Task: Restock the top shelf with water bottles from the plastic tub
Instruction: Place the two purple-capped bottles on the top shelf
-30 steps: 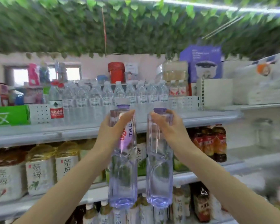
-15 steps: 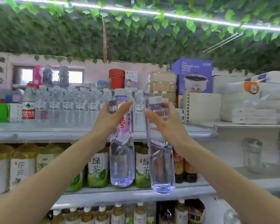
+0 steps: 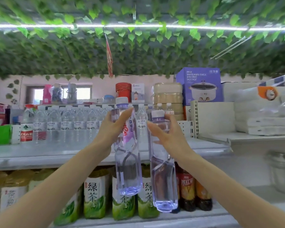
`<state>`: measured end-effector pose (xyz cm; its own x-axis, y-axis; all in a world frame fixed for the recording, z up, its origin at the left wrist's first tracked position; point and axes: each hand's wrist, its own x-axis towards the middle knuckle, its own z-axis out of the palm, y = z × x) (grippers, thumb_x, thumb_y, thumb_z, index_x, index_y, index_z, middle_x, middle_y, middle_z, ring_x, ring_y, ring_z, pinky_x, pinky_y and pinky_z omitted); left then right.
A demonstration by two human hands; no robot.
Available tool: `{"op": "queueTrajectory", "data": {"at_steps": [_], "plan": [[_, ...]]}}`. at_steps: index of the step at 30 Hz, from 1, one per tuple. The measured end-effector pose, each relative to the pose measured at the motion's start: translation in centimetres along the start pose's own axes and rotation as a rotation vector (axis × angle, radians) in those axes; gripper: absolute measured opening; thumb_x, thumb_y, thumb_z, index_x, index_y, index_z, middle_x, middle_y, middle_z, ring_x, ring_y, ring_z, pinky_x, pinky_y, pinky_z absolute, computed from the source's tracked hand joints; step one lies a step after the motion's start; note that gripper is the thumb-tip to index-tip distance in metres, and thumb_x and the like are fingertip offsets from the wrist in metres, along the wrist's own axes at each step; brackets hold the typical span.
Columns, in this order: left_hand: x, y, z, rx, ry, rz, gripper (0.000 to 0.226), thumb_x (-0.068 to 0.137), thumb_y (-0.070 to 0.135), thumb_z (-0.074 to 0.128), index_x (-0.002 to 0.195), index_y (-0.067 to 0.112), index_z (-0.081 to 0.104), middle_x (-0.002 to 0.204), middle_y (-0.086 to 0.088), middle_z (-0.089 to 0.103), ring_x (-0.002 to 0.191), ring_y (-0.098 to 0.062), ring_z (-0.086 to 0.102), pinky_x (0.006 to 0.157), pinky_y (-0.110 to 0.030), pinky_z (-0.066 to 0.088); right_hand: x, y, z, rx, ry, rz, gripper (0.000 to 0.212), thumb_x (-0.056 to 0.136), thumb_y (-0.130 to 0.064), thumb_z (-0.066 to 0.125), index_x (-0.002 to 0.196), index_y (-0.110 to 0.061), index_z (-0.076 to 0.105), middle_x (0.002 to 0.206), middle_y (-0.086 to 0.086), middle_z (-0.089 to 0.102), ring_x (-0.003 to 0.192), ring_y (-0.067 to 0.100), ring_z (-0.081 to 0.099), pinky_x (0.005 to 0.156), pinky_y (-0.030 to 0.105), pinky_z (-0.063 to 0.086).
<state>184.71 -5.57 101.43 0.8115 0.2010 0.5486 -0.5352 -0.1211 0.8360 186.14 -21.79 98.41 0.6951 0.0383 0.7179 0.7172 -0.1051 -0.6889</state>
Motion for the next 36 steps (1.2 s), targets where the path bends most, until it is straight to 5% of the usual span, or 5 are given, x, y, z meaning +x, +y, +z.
{"op": "queueTrajectory", "data": {"at_steps": [10,16,27,30,36], "plan": [[5.5,-2.1,-1.6,-0.178,0.052,0.168,0.055,0.058,0.072,0.069,0.098,0.039,0.051,0.109,-0.002,0.066,0.101,-0.023,0.062,0.078,-0.036,0.048,6.1,1.9,0.3,0.045,0.106,-0.051,0.079,0.061,-0.06,0.07,0.127,-0.026,0.042,0.119,0.0,0.059,0.107,0.022,0.061,0.09,0.052,0.051],[9.2,-3.3,-1.9,-0.311,0.14,0.256,0.073,0.06,0.067,0.07,0.118,0.026,0.053,0.117,-0.007,0.064,0.108,-0.025,0.062,0.088,-0.044,0.051,13.4,1.0,-0.9,0.086,0.297,-0.062,0.064,0.077,-0.052,0.07,0.123,-0.015,0.047,0.117,0.005,0.059,0.1,0.02,0.063,0.064,0.032,0.058],[16.7,-8.1,0.4,-0.527,0.343,0.236,0.051,0.071,0.06,0.068,0.109,0.028,0.054,0.103,0.005,0.067,0.092,-0.011,0.065,0.082,-0.035,0.051,25.2,8.6,1.0,-0.245,0.489,-0.239,0.048,0.086,-0.04,0.065,0.119,-0.014,0.042,0.106,-0.002,0.05,0.093,0.018,0.052,0.068,0.016,0.039],[18.3,-9.1,1.9,-0.551,0.375,0.248,0.027,0.084,0.048,0.058,0.101,0.027,0.052,0.061,0.016,0.061,0.052,0.0,0.056,0.057,-0.028,0.041,28.0,14.5,2.1,-0.263,0.452,-0.154,0.057,0.082,-0.043,0.067,0.122,-0.011,0.04,0.116,0.011,0.053,0.106,0.033,0.054,0.084,0.041,0.047],[20.4,-10.4,3.8,-0.531,0.344,0.22,0.044,0.077,0.051,0.059,0.111,0.024,0.054,0.072,0.012,0.065,0.064,-0.005,0.061,0.065,-0.032,0.046,29.9,21.5,1.7,-0.362,0.275,0.053,0.083,0.084,-0.045,0.065,0.147,-0.019,0.018,0.15,0.013,0.029,0.135,0.034,0.033,0.105,0.052,0.035]]}}
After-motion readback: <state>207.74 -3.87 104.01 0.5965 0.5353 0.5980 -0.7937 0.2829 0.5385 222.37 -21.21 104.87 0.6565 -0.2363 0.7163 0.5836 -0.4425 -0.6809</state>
